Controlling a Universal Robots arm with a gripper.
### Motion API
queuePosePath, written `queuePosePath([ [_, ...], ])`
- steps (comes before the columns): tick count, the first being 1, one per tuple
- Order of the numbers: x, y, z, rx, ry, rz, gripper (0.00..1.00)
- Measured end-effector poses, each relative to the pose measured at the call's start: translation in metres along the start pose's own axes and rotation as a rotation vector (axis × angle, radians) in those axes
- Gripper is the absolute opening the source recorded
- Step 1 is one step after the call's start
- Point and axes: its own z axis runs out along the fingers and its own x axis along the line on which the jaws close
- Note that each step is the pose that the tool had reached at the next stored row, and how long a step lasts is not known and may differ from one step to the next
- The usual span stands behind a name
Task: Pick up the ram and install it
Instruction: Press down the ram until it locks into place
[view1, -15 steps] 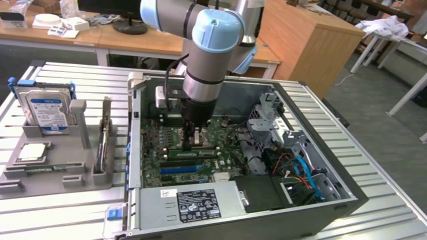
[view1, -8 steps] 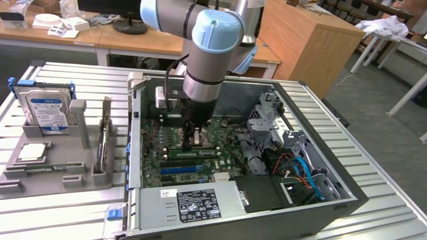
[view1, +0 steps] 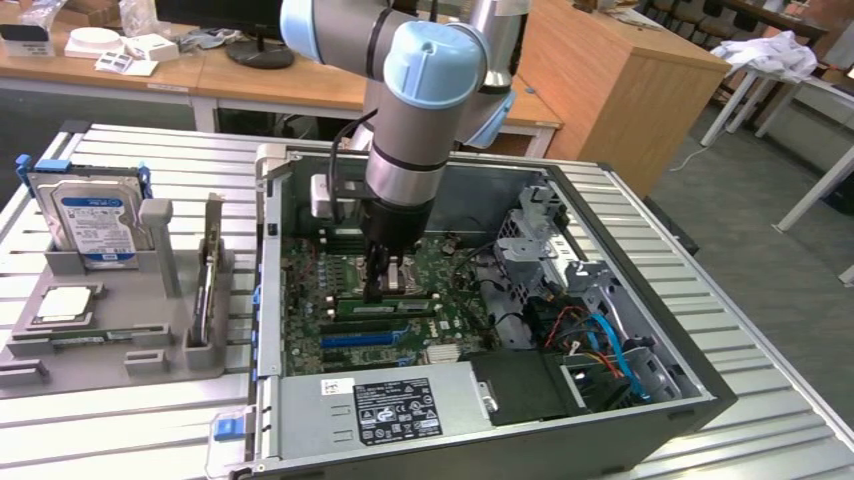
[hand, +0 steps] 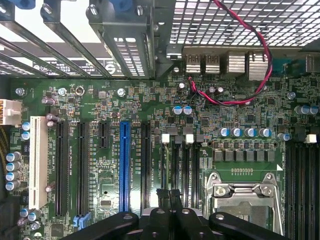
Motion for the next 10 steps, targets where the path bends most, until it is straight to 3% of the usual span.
queuePosePath([
  [10, 0.0000, -0.0001, 0.0014, 0.0002, -0.0003, 0.000, 0.11],
])
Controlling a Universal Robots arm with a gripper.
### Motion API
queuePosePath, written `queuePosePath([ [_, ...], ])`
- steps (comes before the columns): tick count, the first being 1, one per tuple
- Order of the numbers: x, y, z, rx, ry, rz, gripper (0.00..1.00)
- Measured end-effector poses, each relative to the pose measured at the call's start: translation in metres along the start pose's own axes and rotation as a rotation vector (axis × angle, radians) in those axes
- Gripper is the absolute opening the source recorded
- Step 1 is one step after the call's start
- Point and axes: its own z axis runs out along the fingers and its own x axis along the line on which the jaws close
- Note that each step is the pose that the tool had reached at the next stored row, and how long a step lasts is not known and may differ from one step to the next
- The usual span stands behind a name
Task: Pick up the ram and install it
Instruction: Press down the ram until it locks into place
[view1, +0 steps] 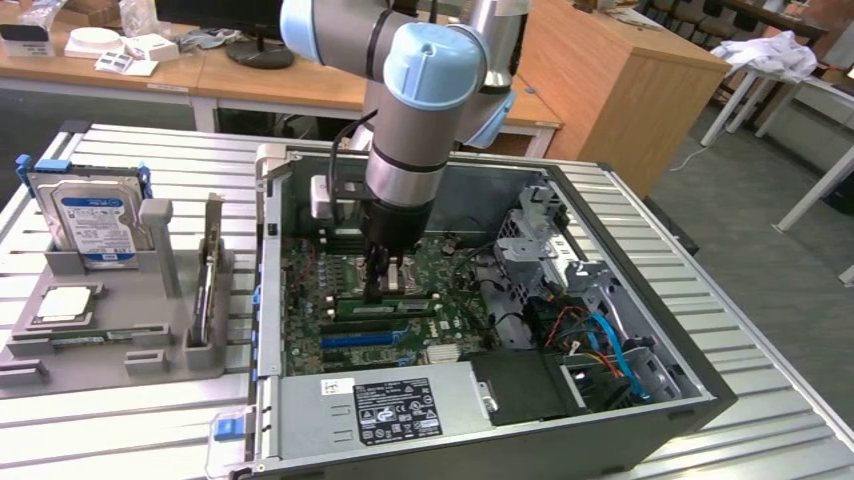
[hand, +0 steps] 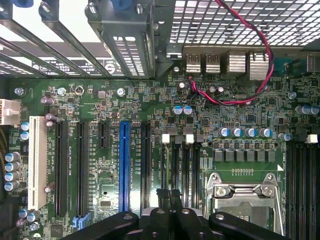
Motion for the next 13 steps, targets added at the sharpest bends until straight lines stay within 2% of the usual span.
queuePosePath([
  [13, 0.0002, 0.0000, 0.0025, -0.0001, 0.0003, 0.000, 0.11],
])
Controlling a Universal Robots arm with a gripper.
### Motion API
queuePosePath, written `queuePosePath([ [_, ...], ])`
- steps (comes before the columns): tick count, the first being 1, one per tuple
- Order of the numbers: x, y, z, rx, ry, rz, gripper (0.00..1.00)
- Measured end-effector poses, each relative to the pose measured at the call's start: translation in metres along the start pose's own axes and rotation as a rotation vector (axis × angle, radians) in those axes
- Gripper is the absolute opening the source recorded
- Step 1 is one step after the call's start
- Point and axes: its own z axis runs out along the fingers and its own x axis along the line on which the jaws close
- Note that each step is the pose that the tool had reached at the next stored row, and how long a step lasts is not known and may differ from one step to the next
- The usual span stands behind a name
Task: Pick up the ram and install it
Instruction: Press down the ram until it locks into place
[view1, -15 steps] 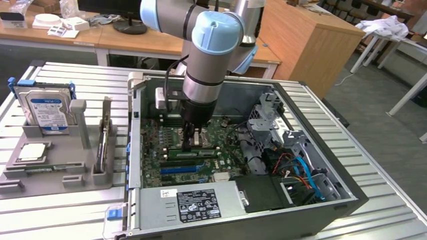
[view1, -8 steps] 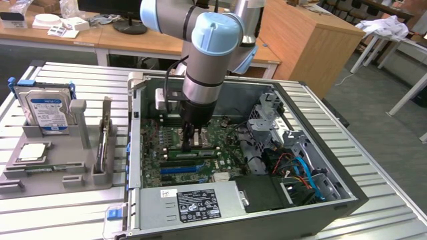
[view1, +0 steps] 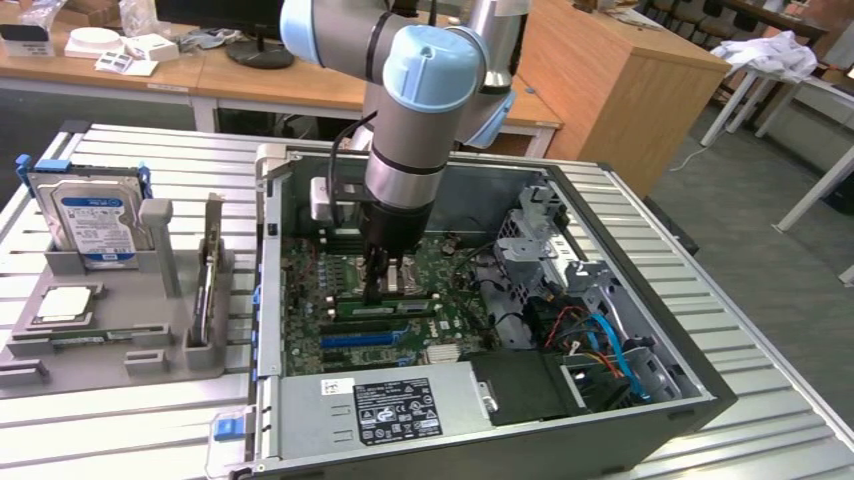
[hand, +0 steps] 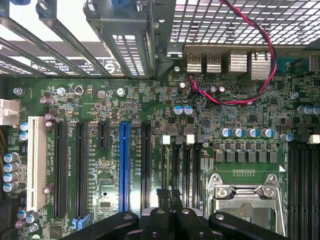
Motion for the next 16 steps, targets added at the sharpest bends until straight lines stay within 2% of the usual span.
queuePosePath([
  [16, 0.0000, -0.0001, 0.0014, 0.0000, 0.0000, 0.000, 0.11],
])
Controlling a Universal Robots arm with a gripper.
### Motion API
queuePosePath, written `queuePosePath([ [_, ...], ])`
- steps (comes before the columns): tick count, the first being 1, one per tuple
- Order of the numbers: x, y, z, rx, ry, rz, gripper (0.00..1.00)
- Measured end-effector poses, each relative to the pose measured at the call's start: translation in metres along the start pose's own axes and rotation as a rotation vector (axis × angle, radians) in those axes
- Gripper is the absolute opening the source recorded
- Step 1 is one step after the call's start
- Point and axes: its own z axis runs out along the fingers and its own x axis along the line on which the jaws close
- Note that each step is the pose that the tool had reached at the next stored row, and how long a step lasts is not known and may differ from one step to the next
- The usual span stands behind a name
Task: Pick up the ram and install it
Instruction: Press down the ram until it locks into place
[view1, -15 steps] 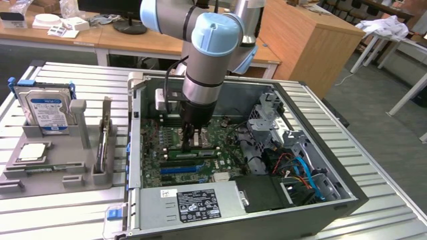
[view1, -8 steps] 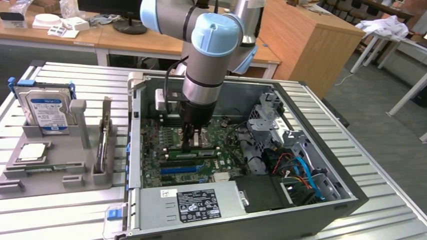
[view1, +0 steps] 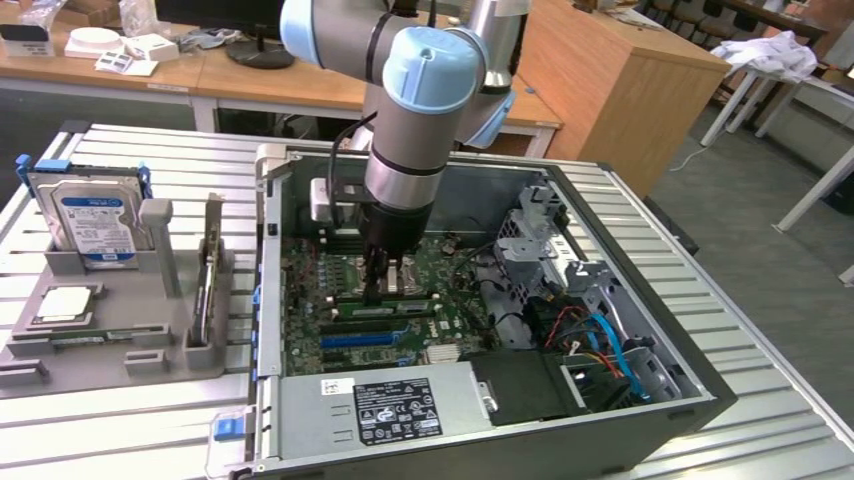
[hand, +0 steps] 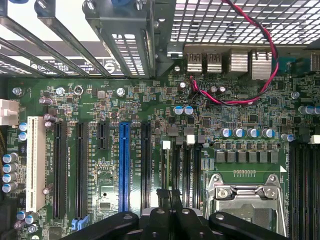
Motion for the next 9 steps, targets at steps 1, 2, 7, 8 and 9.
queuePosePath([
  [1, 0.000, 0.0000, 0.0000, 0.0001, -0.0001, 0.000, 0.11],
  [2, 0.000, 0.0000, -0.0003, 0.0003, -0.0005, 0.000, 0.11],
  [7, 0.000, 0.0001, -0.0085, 0.0002, -0.0005, 0.000, 0.11],
  [8, 0.000, 0.0002, -0.0106, 0.0002, -0.0004, 0.000, 0.11],
  [9, 0.000, 0.0003, -0.0129, 0.0001, -0.0002, 0.000, 0.11],
])
